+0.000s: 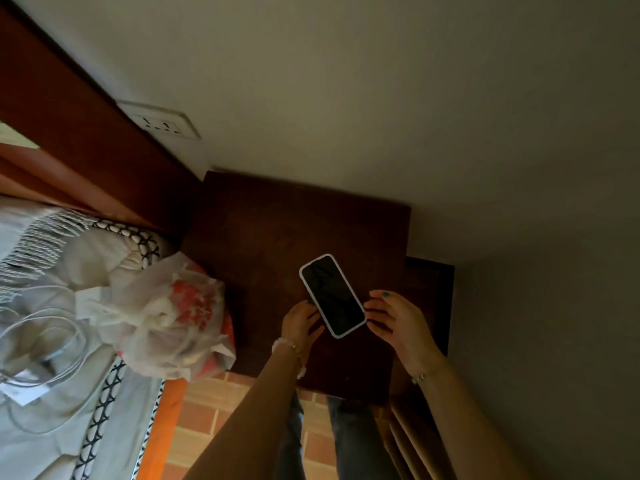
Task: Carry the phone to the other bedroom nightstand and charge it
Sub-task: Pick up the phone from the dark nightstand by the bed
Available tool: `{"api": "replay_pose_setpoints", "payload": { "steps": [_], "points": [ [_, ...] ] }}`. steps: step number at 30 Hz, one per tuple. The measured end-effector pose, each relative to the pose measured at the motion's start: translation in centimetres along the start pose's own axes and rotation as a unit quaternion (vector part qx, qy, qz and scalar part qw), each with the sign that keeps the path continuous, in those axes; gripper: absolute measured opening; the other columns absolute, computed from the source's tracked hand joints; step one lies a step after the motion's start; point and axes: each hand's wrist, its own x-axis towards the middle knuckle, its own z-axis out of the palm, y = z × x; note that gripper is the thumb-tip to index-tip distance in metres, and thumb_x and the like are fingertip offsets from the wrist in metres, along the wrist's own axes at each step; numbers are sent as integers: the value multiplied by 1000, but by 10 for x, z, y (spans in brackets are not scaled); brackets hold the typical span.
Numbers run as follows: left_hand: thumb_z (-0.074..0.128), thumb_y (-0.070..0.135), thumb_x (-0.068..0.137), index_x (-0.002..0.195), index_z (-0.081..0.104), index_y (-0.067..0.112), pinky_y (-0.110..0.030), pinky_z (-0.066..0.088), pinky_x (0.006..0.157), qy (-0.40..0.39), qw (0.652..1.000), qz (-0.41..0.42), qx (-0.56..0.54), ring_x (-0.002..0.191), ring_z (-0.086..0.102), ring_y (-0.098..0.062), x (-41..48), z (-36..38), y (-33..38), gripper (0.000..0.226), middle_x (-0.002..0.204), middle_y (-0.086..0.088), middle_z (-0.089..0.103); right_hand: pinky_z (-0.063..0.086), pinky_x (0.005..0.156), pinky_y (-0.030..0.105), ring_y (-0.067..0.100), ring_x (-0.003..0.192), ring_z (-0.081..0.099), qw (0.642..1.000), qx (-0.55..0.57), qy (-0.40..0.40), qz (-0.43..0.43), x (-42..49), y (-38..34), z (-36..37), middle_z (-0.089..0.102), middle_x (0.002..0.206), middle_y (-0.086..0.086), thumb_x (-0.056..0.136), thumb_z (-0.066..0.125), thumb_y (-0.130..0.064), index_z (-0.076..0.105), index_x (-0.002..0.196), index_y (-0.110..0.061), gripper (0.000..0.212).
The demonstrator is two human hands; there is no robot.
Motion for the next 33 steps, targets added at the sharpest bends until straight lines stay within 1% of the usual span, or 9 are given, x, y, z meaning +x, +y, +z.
{"api": "replay_pose_setpoints", "payload": {
  "steps": [2,5,8,11,14,17,21,26,33],
  "points": [
    [45,6,91,92,58,8,-36,47,80,13,1000,7,13,92,58,-22,6,5,0,13,108,-14,59,51,81,33,22,90,63,1000,-3,-7,-1,4,-3,-5,67,93,7,97,44,-23,66,95,-16,22],
    [51,5,89,117,55,-2,-36,48,83,38,997,19,59,111,57,-33,14,13,-3,29,125,-21,58,51,76,31,20,86,63,1000,6,-11,-2,6,-6,-13,66,91,7,97,44,-21,65,95,-15,22],
    [59,3,85,123,51,-6,-35,47,83,81,989,36,116,114,56,-38,18,18,-5,41,124,-24,58,50,75,31,20,87,63,1000,1,-8,5,9,-8,-21,66,93,7,97,43,-20,65,96,-15,22],
    [67,5,79,119,50,-3,-37,48,85,120,979,66,153,103,58,-33,20,22,-6,44,106,-18,58,51,75,31,20,88,63,1000,-6,-6,4,12,-7,-26,66,94,7,97,43,-20,65,96,-15,22],
    [68,10,78,102,52,6,-43,52,87,132,974,82,164,95,60,-28,18,26,-6,29,104,-13,60,51,76,31,20,88,64,1000,-8,-8,1,13,-8,-29,67,94,7,97,43,-20,65,97,-15,23],
    [70,9,76,94,50,11,-50,53,85,129,979,65,144,98,63,-34,21,26,-6,27,110,-19,64,51,76,31,20,88,63,1000,-12,-13,0,12,-12,-30,67,94,7,97,43,-21,65,98,-14,23],
    [71,5,75,102,54,6,-48,53,87,117,984,53,123,102,63,-34,6,23,6,32,115,-20,64,51,75,30,19,86,63,1000,-13,-17,-10,6,-22,-27,67,92,7,97,44,-21,66,97,-14,23],
    [62,1,81,119,52,0,-41,53,83,78,990,93,67,108,61,-34,-35,13,32,39,119,-19,61,51,77,32,20,89,63,998,-34,-32,-32,-8,-42,-13,67,95,7,96,45,-23,66,98,-16,23],
    [57,3,85,120,54,-1,-43,51,83,56,986,138,-70,101,61,-32,-89,-22,69,35,118,-20,61,49,81,34,20,94,61,991,-72,-73,-81,-35,-71,26,64,98,6,97,43,-23,64,100,-17,22]
  ]
}}
